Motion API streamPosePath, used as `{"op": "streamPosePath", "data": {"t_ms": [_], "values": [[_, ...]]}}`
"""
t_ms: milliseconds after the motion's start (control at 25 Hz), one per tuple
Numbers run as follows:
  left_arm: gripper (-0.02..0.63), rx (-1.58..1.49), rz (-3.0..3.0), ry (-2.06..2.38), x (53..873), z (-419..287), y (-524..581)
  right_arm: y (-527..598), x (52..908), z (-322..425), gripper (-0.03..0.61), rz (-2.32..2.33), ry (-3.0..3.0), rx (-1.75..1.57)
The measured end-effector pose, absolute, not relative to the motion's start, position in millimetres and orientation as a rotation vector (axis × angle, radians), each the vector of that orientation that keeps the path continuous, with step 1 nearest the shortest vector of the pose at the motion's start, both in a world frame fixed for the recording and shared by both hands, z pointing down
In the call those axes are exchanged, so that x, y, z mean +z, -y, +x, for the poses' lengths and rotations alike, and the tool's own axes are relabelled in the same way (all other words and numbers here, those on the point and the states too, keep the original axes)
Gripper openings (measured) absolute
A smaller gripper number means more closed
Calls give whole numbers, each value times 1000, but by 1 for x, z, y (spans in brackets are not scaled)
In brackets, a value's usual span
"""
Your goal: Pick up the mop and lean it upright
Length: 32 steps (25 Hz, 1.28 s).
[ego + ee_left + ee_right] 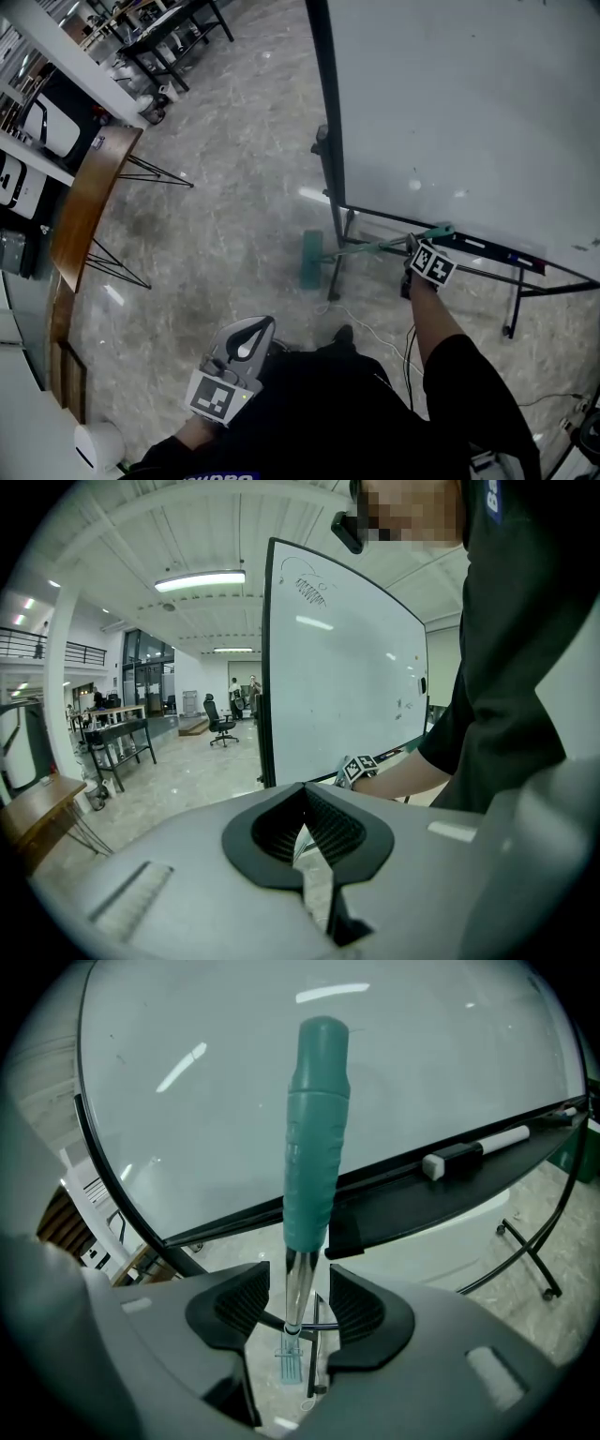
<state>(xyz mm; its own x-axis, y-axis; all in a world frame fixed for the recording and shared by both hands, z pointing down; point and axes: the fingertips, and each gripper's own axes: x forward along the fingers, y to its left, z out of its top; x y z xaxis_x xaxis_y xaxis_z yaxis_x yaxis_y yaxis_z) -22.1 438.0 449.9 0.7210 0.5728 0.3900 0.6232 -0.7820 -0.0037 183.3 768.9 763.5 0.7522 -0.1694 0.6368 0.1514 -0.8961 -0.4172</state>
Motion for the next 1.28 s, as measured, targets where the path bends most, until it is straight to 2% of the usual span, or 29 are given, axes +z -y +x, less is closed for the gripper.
{"op": "streamPosePath", "data": {"t_ms": [160, 400, 1280], "values": [[18, -572, -2794, 942, 451, -26, -430, -774, 764, 192, 197, -2516, 5, -956], [18, -569, -2797, 935, 450, -30, -427, -773, 756, 190, 115, -2547, 42, -946], [18, -484, -2802, 1110, 447, -23, -409, -656, 700, 151, 107, -2569, -177, -855]]}}
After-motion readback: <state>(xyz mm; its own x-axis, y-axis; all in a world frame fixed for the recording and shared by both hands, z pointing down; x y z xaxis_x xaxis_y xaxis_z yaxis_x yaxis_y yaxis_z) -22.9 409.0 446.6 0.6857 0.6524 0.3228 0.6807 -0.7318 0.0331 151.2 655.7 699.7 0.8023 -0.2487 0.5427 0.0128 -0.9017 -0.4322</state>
